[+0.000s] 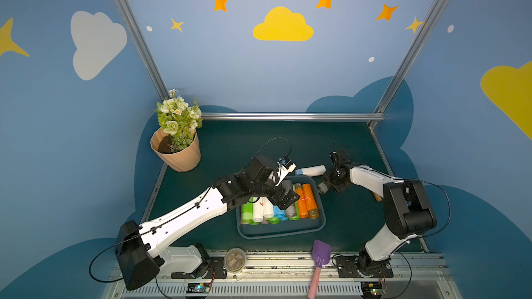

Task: Put the roll of trash bags into the storage box
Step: Pick up the roll of trash bags from the center of the board.

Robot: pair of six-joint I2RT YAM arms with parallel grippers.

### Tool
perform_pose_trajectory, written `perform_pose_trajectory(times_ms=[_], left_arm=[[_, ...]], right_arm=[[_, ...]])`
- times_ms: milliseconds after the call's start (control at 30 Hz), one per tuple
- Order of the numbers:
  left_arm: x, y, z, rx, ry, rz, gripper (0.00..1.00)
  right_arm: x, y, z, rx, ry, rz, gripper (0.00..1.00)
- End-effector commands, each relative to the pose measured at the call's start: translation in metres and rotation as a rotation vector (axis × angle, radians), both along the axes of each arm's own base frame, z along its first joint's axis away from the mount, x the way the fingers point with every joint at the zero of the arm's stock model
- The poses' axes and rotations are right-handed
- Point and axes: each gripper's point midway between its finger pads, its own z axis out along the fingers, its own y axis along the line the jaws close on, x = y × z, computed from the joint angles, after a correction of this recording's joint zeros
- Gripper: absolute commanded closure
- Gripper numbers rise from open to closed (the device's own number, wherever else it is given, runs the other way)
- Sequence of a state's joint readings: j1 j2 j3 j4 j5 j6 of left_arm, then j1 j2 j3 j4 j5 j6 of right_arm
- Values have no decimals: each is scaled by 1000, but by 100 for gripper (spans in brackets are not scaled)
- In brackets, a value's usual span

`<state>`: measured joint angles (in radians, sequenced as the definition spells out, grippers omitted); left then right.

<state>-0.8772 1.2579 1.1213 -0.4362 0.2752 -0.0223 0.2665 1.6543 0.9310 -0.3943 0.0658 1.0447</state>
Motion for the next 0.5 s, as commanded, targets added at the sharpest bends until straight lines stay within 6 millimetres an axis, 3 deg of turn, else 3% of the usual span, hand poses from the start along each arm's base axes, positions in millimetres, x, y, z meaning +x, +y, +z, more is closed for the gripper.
perform_pose_trajectory(times_ms=[0, 100, 300, 467], left_arm=[[-1, 6, 2, 10, -19, 9, 0], [0, 9, 0, 30, -26, 15, 0], [6, 23, -2, 86, -48, 18, 0], [9, 26, -6, 103, -40, 9, 0]], right_arm=[[-15, -12, 10, -68, 6, 87, 62], [-25, -16, 13, -91, 0, 145, 65], [-38, -2, 20, -72, -19, 343, 70], [-55, -10, 31, -142, -31, 441, 72]])
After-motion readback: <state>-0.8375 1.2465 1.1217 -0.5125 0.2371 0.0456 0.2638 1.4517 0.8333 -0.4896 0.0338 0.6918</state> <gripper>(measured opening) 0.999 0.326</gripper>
